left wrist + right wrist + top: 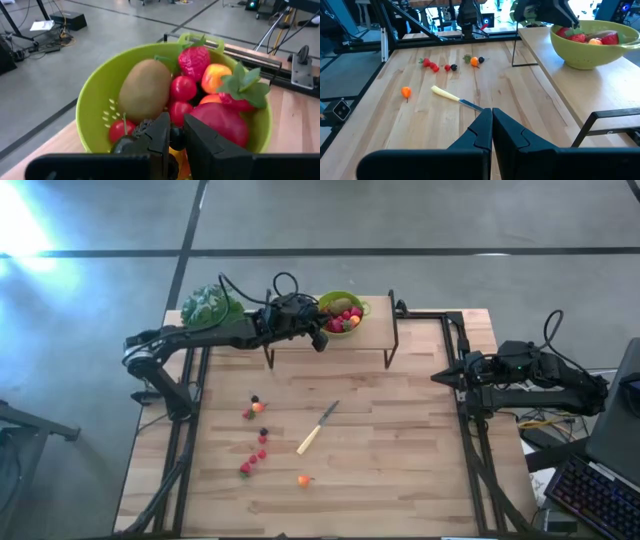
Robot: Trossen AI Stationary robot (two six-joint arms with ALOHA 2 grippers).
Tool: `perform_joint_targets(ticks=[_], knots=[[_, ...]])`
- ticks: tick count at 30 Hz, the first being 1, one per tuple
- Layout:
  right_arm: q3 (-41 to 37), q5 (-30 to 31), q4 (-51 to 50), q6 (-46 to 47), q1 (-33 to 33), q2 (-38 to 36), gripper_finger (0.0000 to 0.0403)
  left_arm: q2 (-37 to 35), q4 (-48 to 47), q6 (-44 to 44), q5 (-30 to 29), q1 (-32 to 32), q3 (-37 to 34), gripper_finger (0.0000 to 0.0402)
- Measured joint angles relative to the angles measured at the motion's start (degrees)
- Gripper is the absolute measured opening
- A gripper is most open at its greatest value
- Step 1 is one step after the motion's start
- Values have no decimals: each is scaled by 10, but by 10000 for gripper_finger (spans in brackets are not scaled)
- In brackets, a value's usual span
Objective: Pick & Place Fruit
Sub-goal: Put the blueberry into the strainer bowl, then put the pear into the strainer bowl
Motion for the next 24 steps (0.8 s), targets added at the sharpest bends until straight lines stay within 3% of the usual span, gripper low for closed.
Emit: perform_joint_targets(ticks=[7,17,24], knots=[[0,0,0,0,0,0,8,0,9,3,0,0,0,54],[0,0,0,0,0,0,8,0,10,9,0,0,0,136],[0,0,0,0,0,0,8,-14,11,17,16,0,0,157]])
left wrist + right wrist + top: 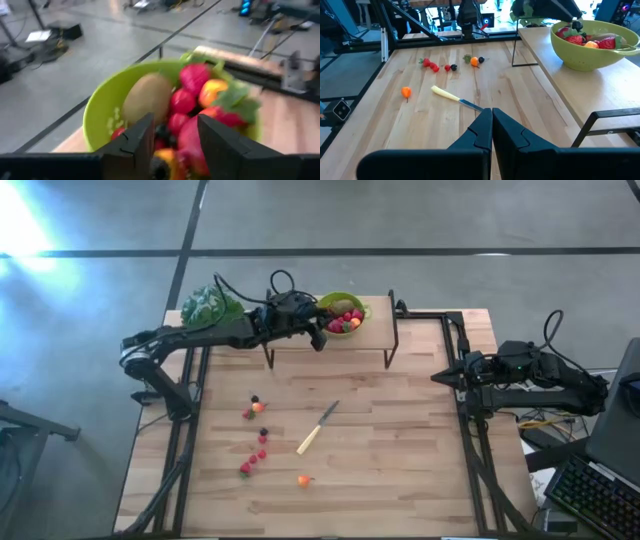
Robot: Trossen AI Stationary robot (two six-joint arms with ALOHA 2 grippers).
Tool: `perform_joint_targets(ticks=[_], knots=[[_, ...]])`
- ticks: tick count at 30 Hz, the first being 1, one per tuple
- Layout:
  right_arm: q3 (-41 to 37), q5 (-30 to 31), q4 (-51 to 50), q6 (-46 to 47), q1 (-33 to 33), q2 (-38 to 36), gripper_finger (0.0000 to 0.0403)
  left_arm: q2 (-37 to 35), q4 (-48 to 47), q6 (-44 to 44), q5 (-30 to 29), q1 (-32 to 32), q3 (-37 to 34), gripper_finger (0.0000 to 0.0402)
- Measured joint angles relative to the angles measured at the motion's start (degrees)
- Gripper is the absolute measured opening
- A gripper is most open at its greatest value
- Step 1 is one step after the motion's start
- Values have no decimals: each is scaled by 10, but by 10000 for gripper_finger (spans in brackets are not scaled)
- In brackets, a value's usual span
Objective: Pick & Place Fruit
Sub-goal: Put the pear into the strainer bowl
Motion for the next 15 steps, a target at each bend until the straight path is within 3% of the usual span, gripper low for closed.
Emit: perform_joint_targets(ticks=[10,15], knots=[[0,0,0,0,0,0,8,-105,-20,2,184,-33,0,158],[0,0,0,0,0,0,8,-150,-113,78,196,-116,1,158]])
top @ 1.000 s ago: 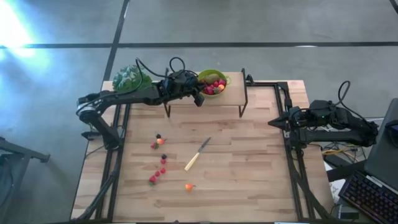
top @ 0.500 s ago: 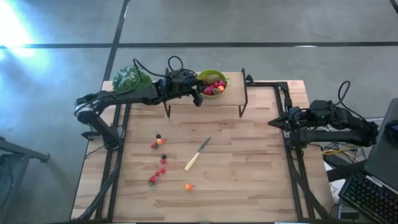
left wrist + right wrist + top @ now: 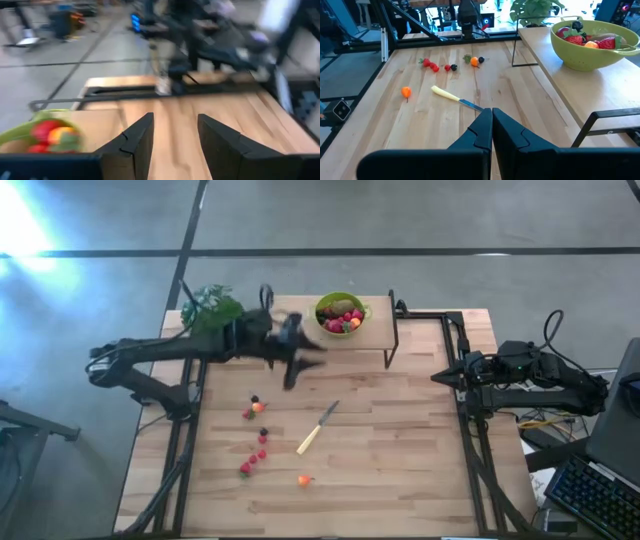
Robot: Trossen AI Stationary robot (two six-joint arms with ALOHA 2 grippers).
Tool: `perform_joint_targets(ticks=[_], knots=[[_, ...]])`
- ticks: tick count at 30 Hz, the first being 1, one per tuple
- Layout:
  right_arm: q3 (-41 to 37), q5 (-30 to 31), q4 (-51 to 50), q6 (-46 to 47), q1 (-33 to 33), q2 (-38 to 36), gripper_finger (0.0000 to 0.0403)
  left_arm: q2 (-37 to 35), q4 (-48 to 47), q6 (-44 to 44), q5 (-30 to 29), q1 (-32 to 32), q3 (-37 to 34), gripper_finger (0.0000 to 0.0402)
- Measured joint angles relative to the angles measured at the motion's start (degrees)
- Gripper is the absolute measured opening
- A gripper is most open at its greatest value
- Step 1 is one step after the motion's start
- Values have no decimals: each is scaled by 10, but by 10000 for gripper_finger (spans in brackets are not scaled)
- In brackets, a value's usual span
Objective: Pick & Place Fruit
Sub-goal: Put the pear into the strainer bowl
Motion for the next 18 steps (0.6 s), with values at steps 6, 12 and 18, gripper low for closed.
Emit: perform_joint_targets(ticks=[6,12,18], knots=[[0,0,0,0,0,0,8,-18,-103,51,-118,-148,0,158],[0,0,0,0,0,0,8,7,-149,57,-190,-281,0,158],[0,0,0,0,0,0,8,49,-164,46,-195,-358,0,158]])
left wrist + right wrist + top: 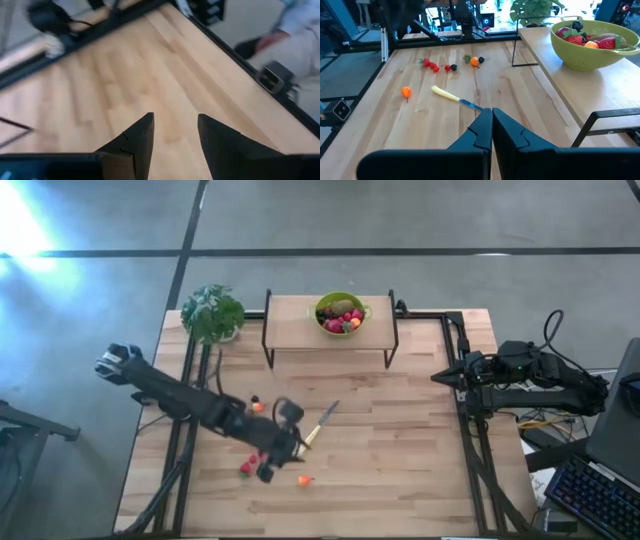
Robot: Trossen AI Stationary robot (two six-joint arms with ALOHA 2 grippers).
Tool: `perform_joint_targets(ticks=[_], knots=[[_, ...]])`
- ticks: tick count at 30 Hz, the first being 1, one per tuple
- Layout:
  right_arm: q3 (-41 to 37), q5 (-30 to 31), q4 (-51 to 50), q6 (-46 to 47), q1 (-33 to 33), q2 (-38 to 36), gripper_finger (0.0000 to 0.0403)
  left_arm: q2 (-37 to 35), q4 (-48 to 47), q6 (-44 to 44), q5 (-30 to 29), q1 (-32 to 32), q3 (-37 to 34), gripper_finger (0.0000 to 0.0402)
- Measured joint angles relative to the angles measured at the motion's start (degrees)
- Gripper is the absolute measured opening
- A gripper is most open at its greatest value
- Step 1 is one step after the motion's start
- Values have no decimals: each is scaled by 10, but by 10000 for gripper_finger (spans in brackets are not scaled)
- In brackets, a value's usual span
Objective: Pick & Place Fruit
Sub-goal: Put the pear into the strainer bowl
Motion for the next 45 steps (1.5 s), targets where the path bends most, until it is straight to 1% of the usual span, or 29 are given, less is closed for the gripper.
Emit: perform_joint_targets(ticks=[5,8,10,13,16,19,23,31,39,45], knots=[[0,0,0,0,0,0,8,49,-5,-49,-1,-30,0,159],[0,0,0,0,0,0,8,79,-5,-81,1,-34,0,171],[0,0,0,0,0,0,8,98,-6,-94,5,-34,0,190],[0,0,0,0,0,0,8,123,-9,-101,8,-33,0,229],[0,0,0,0,0,0,8,144,-12,-103,41,-33,0,263],[0,0,0,0,0,0,8,167,-21,-119,73,-34,0,279],[0,0,0,0,0,0,8,192,-21,-139,82,-37,0,281],[0,0,0,0,0,0,8,236,-20,-141,82,-39,0,280],[0,0,0,0,0,0,8,276,-13,-175,81,-41,0,280],[0,0,0,0,0,0,8,290,19,-198,78,-41,0,280]])
